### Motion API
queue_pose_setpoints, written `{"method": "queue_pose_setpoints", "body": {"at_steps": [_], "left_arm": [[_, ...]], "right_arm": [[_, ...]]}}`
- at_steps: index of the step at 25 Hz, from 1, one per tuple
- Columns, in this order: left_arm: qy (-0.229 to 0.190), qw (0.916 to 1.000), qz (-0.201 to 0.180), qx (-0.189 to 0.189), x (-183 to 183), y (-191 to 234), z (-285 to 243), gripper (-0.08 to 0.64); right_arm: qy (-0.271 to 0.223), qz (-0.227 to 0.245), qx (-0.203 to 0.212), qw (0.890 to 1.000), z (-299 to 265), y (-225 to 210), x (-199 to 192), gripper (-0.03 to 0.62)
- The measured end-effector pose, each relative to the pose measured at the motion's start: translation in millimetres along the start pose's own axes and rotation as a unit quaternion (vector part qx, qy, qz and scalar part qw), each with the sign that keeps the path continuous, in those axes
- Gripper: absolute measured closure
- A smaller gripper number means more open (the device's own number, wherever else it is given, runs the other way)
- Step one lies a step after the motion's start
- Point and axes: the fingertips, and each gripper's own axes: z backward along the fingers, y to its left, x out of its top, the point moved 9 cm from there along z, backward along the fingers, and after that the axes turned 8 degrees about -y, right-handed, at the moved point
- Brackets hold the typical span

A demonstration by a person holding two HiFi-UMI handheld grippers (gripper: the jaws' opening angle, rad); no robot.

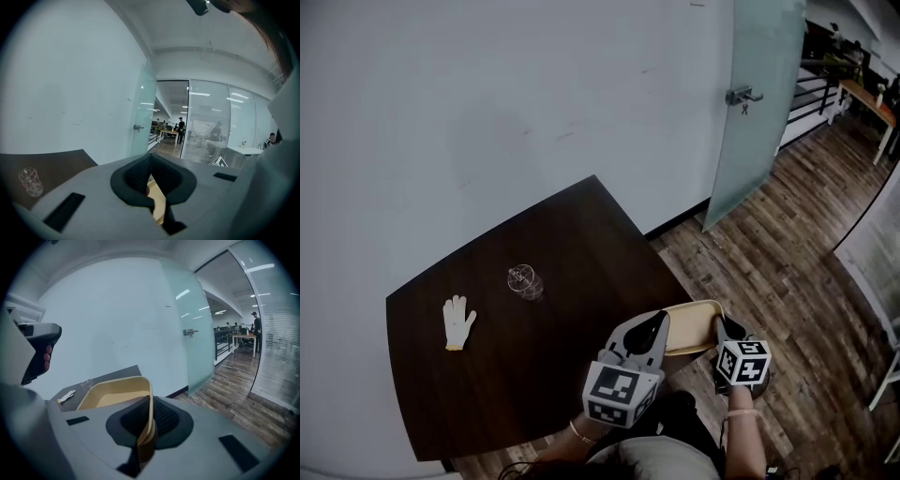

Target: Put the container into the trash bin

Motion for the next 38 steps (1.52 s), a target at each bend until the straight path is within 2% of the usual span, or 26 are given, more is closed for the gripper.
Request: {"method": "queue_pose_setpoints", "body": {"at_steps": [10, 29, 38], "left_arm": [[0.012, 0.9971, -0.004, -0.075, -6.7, -57.1, -53.4, 0.543], [0.045, 0.9896, 0.012, -0.136, -42.3, -227.8, -158.8, 0.545], [0.062, 0.9854, -0.008, -0.158, -63.8, -282.5, -195.7, 0.543]], "right_arm": [[-0.02, -0.037, -0.075, 0.996, 49.3, -71.8, -4.0, 0.571], [-0.028, -0.093, -0.147, 0.984, 148.2, -245.2, -25.1, 0.569], [-0.028, -0.114, -0.175, 0.978, 174.0, -297.8, -52.1, 0.569]]}}
